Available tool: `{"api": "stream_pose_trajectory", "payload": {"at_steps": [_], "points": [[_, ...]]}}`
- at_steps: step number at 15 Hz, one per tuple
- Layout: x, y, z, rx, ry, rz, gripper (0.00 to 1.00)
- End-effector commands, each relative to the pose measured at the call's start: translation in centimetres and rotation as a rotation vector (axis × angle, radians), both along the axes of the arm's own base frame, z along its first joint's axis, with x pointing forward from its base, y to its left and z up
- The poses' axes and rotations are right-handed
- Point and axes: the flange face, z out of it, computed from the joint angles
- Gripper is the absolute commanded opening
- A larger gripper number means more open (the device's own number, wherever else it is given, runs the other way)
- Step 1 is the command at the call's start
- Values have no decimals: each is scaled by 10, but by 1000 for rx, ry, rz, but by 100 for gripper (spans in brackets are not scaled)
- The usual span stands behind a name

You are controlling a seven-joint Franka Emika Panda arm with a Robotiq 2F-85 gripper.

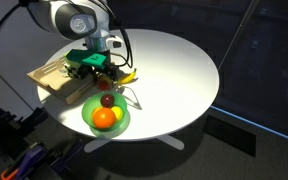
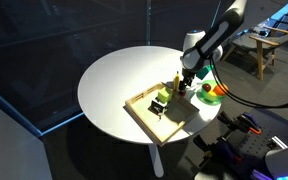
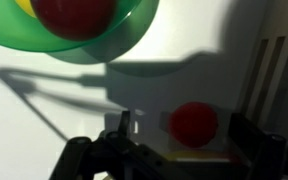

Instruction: Put the apple into the bowl

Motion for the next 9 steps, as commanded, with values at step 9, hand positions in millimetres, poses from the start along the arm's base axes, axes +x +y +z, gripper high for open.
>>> {"api": "stream_pose_trajectory", "payload": {"at_steps": [9], "points": [[8, -1, -11, -25, 0, 0, 100]]}}
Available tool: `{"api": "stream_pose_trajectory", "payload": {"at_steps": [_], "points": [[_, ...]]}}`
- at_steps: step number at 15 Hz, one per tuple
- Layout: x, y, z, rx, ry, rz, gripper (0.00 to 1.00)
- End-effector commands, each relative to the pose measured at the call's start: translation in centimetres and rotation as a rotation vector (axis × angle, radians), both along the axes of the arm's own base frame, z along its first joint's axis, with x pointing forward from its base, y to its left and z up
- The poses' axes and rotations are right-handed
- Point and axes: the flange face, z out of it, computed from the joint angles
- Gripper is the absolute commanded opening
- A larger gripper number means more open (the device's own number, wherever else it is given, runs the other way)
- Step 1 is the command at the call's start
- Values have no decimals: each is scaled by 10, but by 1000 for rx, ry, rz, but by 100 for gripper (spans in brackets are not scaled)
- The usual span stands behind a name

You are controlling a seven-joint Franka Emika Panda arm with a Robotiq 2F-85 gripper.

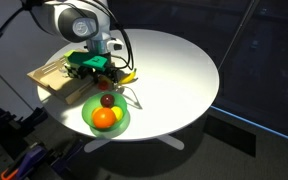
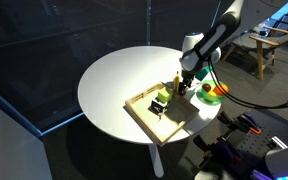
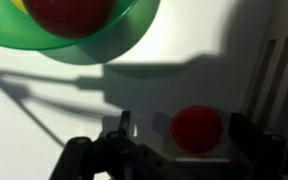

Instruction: Put the apple into the bowl

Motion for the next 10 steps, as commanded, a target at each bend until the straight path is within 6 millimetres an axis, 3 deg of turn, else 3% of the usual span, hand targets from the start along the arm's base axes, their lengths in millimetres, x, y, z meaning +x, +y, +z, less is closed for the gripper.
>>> {"api": "stream_pose_trajectory", "payload": {"at_steps": [1, 2, 4, 8, 9, 10], "points": [[7, -1, -2, -23, -11, -6, 94], [7, -1, -2, -24, -9, -5, 73], [7, -2, -3, -25, -8, -4, 68], [7, -1, -2, -31, 1, -7, 34], [8, -1, -1, -35, 6, -16, 27], [8, -2, 1, -43, 8, -24, 27]]}}
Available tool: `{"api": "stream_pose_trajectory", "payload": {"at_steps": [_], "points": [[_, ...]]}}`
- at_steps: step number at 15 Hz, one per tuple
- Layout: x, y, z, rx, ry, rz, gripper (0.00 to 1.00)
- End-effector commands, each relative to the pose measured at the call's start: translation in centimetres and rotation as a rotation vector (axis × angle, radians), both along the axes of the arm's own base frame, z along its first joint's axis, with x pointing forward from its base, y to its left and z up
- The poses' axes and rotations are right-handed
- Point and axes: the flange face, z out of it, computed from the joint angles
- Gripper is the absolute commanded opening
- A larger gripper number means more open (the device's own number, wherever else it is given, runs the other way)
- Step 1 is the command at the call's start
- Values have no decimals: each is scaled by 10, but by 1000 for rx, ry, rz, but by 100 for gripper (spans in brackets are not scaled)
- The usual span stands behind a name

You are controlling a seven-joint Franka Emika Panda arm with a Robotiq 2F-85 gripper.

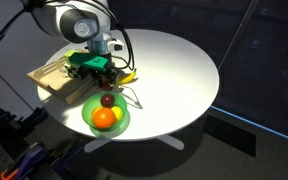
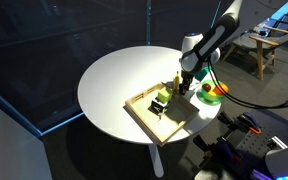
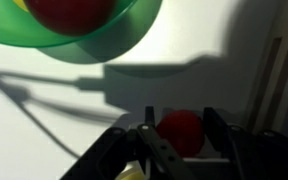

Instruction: Put the apple into the bowl

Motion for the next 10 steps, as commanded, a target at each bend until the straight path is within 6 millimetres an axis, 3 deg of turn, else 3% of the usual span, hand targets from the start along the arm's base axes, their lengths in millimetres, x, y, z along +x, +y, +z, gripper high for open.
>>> {"api": "stream_pose_trajectory", "payload": {"at_steps": [1, 10], "points": [[6, -2, 7, -34, 11, -29, 27], [4, -10, 33, -67, 37, -56, 27]]}}
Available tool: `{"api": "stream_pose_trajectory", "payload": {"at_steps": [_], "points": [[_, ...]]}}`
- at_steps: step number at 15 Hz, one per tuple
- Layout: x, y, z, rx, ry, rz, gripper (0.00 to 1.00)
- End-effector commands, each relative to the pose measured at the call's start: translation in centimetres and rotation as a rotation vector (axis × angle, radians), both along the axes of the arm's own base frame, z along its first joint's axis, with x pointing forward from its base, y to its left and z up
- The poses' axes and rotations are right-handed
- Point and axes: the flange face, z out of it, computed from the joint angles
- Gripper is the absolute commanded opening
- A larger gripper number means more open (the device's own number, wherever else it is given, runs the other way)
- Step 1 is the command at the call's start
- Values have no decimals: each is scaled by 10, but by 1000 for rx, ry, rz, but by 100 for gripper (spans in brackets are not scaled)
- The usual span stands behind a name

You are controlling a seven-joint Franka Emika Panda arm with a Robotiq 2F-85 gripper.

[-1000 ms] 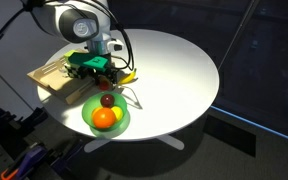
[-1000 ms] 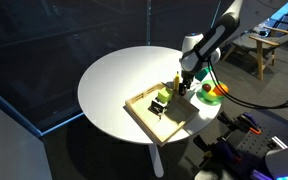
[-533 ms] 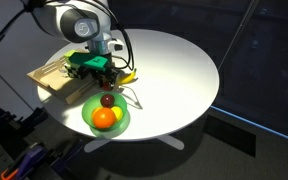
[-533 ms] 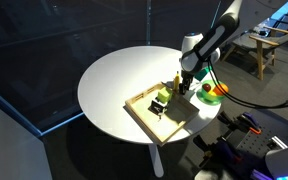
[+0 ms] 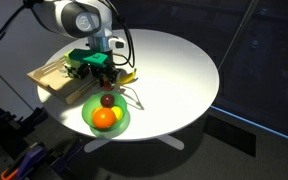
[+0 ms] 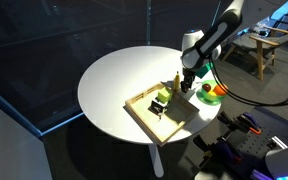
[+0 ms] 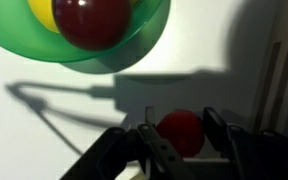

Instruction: Put the apple into the bowl

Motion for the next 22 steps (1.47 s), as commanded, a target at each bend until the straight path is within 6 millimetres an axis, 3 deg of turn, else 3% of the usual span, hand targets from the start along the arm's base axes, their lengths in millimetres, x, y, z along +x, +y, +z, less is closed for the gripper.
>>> {"api": "stream_pose_trajectory", "payload": {"at_steps": [1, 12, 22], "points": [[2, -3, 23, -32, 5, -12, 27], [-9, -12, 71, -29, -45, -32, 27], [-57, -29, 106, -34, -30, -75, 27]]}}
